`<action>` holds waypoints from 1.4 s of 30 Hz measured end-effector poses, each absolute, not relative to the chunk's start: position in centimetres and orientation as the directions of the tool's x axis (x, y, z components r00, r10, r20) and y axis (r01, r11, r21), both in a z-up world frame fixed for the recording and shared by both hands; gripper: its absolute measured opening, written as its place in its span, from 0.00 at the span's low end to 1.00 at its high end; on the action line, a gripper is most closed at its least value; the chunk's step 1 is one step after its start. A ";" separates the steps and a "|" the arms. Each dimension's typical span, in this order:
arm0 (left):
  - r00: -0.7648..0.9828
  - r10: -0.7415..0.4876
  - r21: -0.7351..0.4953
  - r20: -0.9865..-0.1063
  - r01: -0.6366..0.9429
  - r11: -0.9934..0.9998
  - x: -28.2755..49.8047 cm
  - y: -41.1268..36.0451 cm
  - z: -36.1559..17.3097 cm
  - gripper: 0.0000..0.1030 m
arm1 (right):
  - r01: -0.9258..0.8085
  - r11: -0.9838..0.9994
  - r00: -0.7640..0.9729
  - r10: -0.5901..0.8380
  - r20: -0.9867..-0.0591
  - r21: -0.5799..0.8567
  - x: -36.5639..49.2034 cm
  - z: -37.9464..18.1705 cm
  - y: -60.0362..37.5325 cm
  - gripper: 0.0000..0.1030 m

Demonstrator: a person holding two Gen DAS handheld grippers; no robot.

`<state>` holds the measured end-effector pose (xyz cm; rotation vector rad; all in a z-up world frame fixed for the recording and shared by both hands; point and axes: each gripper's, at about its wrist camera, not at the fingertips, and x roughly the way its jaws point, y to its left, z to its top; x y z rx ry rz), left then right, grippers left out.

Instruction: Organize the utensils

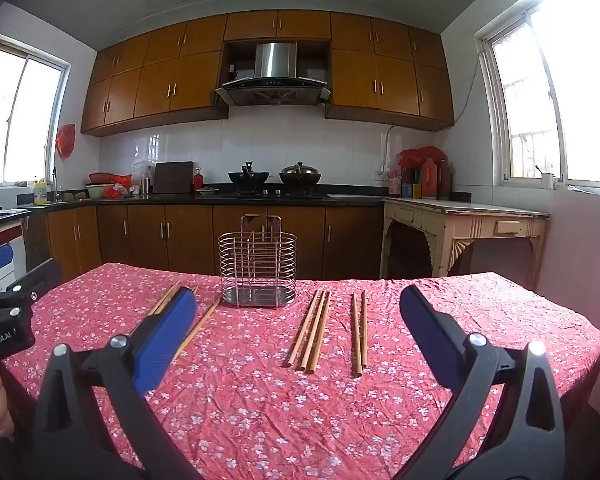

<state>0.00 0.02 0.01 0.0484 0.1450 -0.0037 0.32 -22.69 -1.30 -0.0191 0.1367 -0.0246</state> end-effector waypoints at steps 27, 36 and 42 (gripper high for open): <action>0.988 -0.005 0.038 -0.152 0.011 0.999 0.0 0.2 -0.2 0.98 | 0.023 1.000 0.990 -0.025 -0.138 -0.016 0.4 -1.3 -22.7 0.96; 0.988 -0.005 0.034 -0.155 0.010 0.999 0.1 0.1 -0.4 0.98 | 0.022 1.000 0.990 -0.024 -0.139 -0.015 0.4 -1.3 -22.8 0.96; 0.988 -0.006 0.033 -0.157 0.011 0.999 0.1 0.1 -0.4 0.98 | 0.024 1.000 0.990 -0.025 -0.139 -0.014 0.4 -1.3 -22.8 0.96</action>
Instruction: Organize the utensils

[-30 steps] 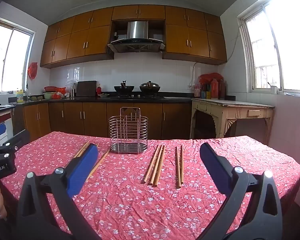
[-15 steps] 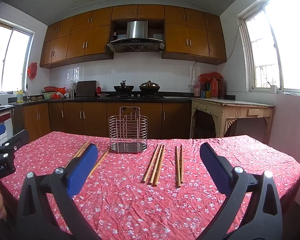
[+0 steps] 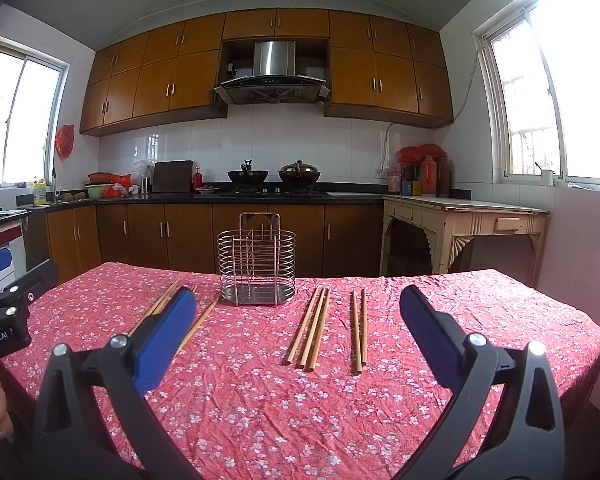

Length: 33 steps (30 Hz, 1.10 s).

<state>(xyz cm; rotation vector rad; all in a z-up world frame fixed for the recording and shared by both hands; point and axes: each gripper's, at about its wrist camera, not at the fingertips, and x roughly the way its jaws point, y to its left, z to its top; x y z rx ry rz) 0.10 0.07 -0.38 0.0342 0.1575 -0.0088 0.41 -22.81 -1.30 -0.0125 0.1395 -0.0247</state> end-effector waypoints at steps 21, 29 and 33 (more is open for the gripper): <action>0.987 -0.008 0.035 -0.161 0.014 0.999 0.2 -0.3 -0.8 0.98 | 0.023 1.000 0.990 -0.025 -0.141 -0.014 0.4 -1.3 -22.9 0.96; 0.987 -0.009 0.033 -0.163 0.015 0.999 0.1 -0.6 -1.2 0.98 | 0.024 1.000 0.990 -0.025 -0.141 -0.014 0.4 -1.4 -22.9 0.96; 0.986 -0.009 0.033 -0.164 0.015 0.999 0.1 -0.6 -1.3 0.98 | 0.024 1.000 0.990 -0.025 -0.142 -0.014 0.4 -1.4 -22.9 0.96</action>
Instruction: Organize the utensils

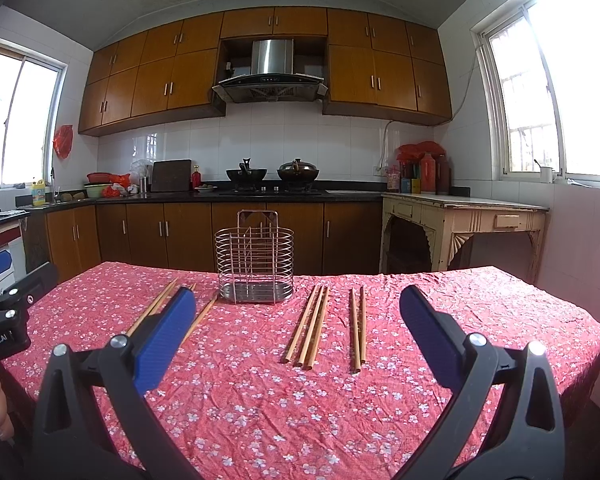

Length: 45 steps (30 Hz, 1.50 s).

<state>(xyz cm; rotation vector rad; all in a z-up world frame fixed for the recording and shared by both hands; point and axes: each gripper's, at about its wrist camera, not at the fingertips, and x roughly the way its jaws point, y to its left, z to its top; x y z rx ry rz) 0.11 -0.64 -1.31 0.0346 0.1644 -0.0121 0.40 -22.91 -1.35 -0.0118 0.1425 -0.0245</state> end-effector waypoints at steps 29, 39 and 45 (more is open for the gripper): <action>0.948 0.032 0.001 -0.317 -0.034 0.999 5.0 1.4 -3.6 0.98 | 0.109 0.994 0.945 -0.105 -0.309 -0.005 5.5 -3.9 -25.6 0.96; 0.858 0.031 -0.038 -0.513 -0.058 0.998 11.7 5.6 -5.4 0.98 | 0.190 0.974 0.766 -0.067 -0.639 0.125 16.0 -7.3 -33.7 0.47; 0.815 0.046 -0.019 -0.578 -0.071 0.997 14.0 7.0 -6.0 0.97 | 0.182 0.976 0.678 -0.035 -0.734 0.122 21.0 -9.3 -34.6 0.28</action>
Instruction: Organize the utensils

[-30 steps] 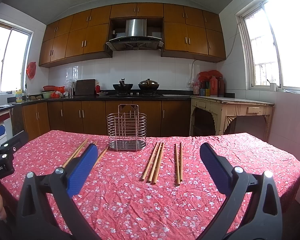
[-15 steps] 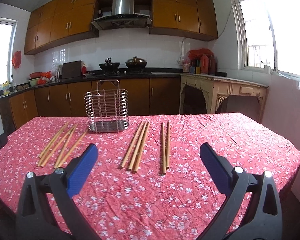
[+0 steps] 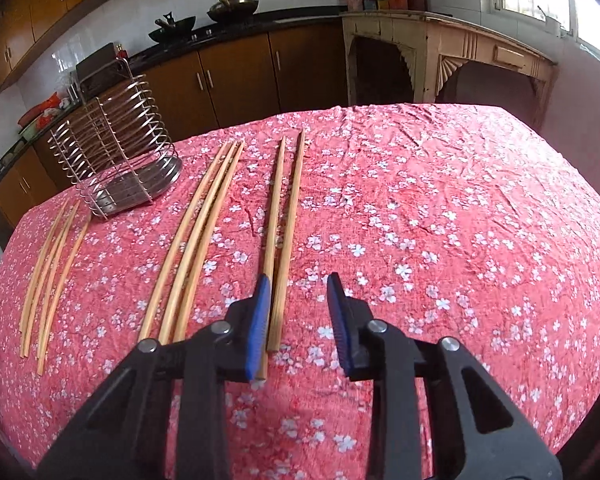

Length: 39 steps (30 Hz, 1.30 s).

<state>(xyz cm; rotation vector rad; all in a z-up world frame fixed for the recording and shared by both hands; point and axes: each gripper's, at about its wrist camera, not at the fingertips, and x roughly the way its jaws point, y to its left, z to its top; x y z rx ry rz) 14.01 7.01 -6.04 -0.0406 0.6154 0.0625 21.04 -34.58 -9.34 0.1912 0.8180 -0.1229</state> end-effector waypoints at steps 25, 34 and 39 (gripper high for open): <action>0.717 -0.003 0.002 -0.697 0.007 1.000 18.3 5.3 -7.9 0.62 | 0.217 0.976 0.620 -0.115 -0.776 0.029 24.0 -11.9 -35.5 0.08; 0.635 -0.010 0.032 -0.772 0.055 0.998 20.6 3.5 -9.7 0.31 | 0.214 0.977 0.625 -0.119 -0.772 0.023 24.0 -12.0 -35.4 0.08; 0.629 0.024 0.072 -0.777 0.051 0.996 22.1 3.3 -9.9 0.12 | 0.236 0.971 0.627 -0.122 -0.769 0.039 23.9 -11.9 -36.0 0.08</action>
